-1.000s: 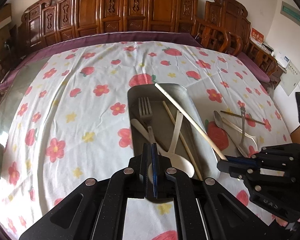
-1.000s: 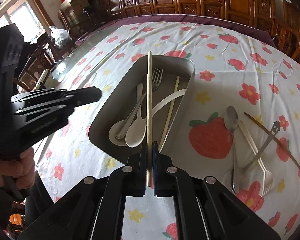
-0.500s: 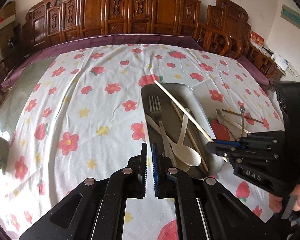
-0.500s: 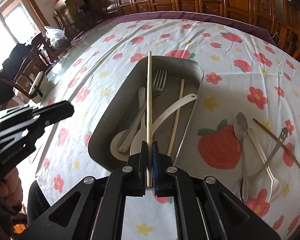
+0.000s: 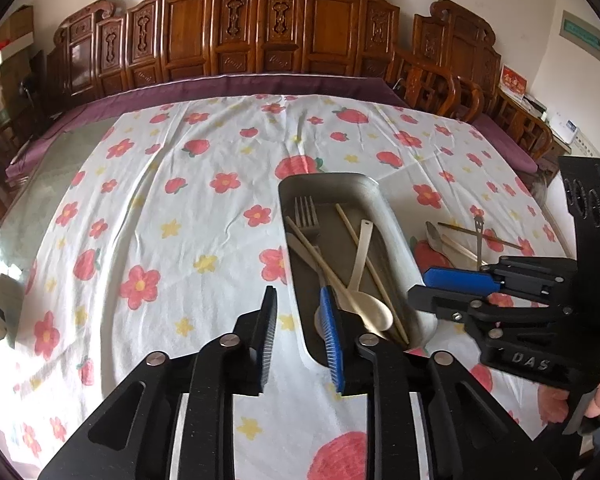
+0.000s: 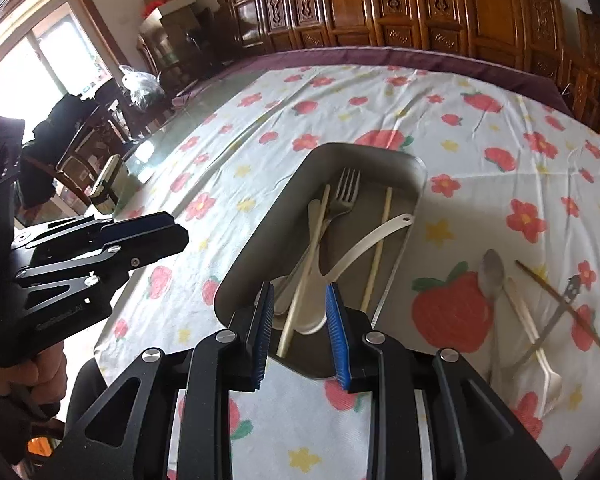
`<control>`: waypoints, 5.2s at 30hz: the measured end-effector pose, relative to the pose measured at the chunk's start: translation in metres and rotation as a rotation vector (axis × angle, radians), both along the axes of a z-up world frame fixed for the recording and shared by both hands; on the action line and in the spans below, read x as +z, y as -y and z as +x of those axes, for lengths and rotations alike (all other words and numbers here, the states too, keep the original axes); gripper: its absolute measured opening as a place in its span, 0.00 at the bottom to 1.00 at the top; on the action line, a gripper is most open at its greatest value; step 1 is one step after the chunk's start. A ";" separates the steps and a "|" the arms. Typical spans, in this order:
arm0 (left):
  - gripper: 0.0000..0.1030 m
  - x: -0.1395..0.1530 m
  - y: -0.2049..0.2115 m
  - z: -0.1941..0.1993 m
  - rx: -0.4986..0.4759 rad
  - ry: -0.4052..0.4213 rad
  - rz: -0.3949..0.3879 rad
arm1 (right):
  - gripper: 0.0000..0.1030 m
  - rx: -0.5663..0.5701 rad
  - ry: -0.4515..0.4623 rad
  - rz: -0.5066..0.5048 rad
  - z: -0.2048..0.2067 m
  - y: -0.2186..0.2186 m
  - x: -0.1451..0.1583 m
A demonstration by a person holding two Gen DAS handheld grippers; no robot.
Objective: Organize utensils
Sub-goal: 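Move both open tools from the tray toward the remaining utensils, then grasp the white plastic fork with the right tool and lift it, then grasp a metal spoon with the left tool while the right tool holds the white fork, then carry the metal spoon into the tray and open the left tool while the right tool holds the white fork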
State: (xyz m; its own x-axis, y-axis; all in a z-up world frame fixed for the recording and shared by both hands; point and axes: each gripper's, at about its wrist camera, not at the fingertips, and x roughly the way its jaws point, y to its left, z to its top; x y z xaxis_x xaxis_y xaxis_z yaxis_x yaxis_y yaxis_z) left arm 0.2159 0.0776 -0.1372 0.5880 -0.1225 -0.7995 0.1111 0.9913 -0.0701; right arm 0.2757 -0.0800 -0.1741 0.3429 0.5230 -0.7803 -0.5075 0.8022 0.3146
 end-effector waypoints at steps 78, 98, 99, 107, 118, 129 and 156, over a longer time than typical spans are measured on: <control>0.70 -0.064 0.173 0.012 -0.123 -0.139 -0.015 | 0.05 -0.141 0.078 -0.419 0.004 0.175 -0.078; 0.48 -0.073 0.194 0.089 -0.051 -0.132 -0.032 | 0.02 -0.367 0.023 -0.378 0.011 0.257 -0.063; 0.45 -0.073 0.193 0.093 -0.045 -0.131 -0.030 | 0.02 -0.376 0.026 -0.377 0.012 0.260 -0.062; 0.34 -0.087 0.187 0.123 0.017 -0.163 0.009 | 0.02 -0.445 0.045 -0.355 0.017 0.285 -0.056; 0.31 -0.107 0.190 0.136 0.042 -0.214 0.024 | 0.02 -0.430 0.048 -0.280 0.006 0.285 -0.051; 0.00 -0.092 0.203 0.132 -0.028 -0.144 0.014 | 0.02 -0.419 0.052 -0.266 0.002 0.276 -0.048; 0.00 0.010 0.124 0.082 -0.054 0.048 0.030 | 0.02 -0.368 0.058 -0.248 -0.013 0.177 -0.014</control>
State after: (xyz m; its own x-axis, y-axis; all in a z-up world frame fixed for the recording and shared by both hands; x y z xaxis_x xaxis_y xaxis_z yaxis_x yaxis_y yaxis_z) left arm 0.2975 -0.0468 -0.1275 0.6193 -0.1314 -0.7741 0.1668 0.9854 -0.0338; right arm 0.2626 -0.2566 -0.1879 0.5184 0.1571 -0.8406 -0.1849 0.9803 0.0691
